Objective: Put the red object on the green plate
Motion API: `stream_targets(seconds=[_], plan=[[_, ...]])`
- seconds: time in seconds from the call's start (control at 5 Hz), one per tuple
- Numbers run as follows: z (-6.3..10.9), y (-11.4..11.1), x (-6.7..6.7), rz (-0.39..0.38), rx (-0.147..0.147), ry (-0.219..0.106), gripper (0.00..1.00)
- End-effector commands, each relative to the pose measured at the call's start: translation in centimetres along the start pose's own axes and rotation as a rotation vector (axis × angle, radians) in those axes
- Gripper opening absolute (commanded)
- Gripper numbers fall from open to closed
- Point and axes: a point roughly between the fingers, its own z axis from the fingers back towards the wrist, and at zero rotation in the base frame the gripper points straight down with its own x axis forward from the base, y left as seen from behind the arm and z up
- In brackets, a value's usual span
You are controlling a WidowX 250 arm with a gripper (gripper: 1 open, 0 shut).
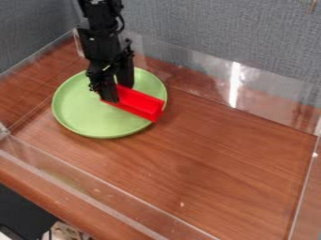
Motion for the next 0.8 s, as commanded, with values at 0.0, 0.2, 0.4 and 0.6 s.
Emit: stream_targets(seconds=[0.0, 0.2, 0.4, 0.6], plan=[[1.9, -1.4, -0.1, -0.014, -0.054, -0.016, 0.0], [2.4, -1.6, -0.3, -0.015, -0.054, -0.003, 0.0], [4.6, -0.6, -0.9, -0.047, -0.066, -0.001, 0.0], [6.3, 0.4, -1.4, -0.083, -0.071, -0.007, 0.0]])
